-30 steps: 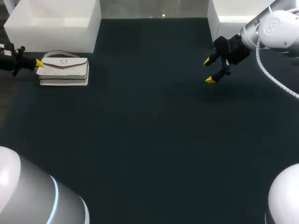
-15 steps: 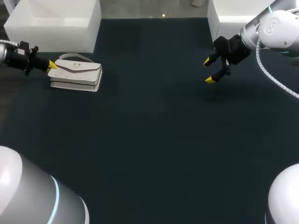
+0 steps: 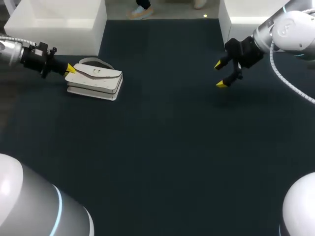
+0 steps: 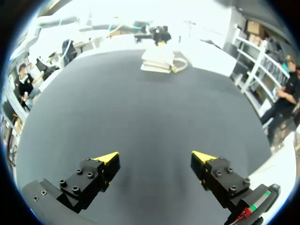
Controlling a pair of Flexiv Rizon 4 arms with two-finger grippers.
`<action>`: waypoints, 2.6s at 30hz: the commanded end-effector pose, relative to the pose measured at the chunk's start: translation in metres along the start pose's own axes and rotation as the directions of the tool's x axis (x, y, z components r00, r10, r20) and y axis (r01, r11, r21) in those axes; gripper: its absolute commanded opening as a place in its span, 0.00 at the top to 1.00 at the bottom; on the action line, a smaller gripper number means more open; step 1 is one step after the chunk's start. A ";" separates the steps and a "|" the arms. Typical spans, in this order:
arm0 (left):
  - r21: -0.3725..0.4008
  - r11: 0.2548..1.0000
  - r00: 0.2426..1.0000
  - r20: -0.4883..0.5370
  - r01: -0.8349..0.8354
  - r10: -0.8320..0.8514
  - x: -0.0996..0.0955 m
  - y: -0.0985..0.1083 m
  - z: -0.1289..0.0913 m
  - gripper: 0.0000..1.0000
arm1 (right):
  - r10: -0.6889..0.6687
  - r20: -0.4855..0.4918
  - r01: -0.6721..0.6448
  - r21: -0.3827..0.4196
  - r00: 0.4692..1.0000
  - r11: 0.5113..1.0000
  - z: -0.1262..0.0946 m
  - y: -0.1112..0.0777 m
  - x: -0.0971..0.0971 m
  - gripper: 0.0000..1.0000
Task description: Pick up the bag, open it, inspect its contents, close it, and place it on the opposite side
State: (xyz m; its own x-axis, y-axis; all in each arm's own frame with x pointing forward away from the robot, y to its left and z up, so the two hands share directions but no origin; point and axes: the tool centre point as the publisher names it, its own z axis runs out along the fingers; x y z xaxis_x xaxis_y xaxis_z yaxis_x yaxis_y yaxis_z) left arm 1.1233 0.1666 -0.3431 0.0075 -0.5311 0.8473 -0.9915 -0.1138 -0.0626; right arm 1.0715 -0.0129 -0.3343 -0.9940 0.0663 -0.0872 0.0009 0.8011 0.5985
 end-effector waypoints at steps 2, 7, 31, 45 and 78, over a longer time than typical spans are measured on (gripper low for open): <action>0.164 0.986 1.000 0.007 0.009 -0.010 0.015 0.027 0.031 1.00 | -0.001 -0.001 0.001 -0.001 1.000 1.000 0.001 0.000 -0.001 0.00; 0.189 0.982 1.000 0.006 0.014 -0.015 0.027 0.038 0.055 1.00 | -0.001 -0.001 0.001 -0.001 1.000 1.000 0.001 0.000 -0.001 0.00; 0.394 0.919 1.000 0.008 0.019 -0.024 0.077 0.080 0.126 1.00 | -0.001 -0.001 0.001 -0.001 1.000 1.000 0.001 0.000 -0.001 0.00; 0.409 0.912 1.000 -0.009 0.019 -0.016 0.093 0.087 0.158 1.00 | -0.001 -0.001 0.001 -0.001 1.000 1.000 0.001 0.000 -0.001 0.00; 0.211 0.977 0.998 0.054 -0.042 0.031 0.114 0.081 0.172 0.29 | -0.001 -0.001 0.001 -0.001 1.000 1.000 0.001 0.000 -0.001 0.00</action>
State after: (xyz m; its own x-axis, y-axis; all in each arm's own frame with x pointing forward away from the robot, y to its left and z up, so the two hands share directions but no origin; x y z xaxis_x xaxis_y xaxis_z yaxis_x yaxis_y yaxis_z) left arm 1.0631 -0.0539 -0.3502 -0.0255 -0.5593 0.8286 -0.9249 -0.3012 -0.2318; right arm 1.0715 -0.0128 -0.3344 -0.9940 0.0661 -0.0873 0.0007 0.8010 0.5986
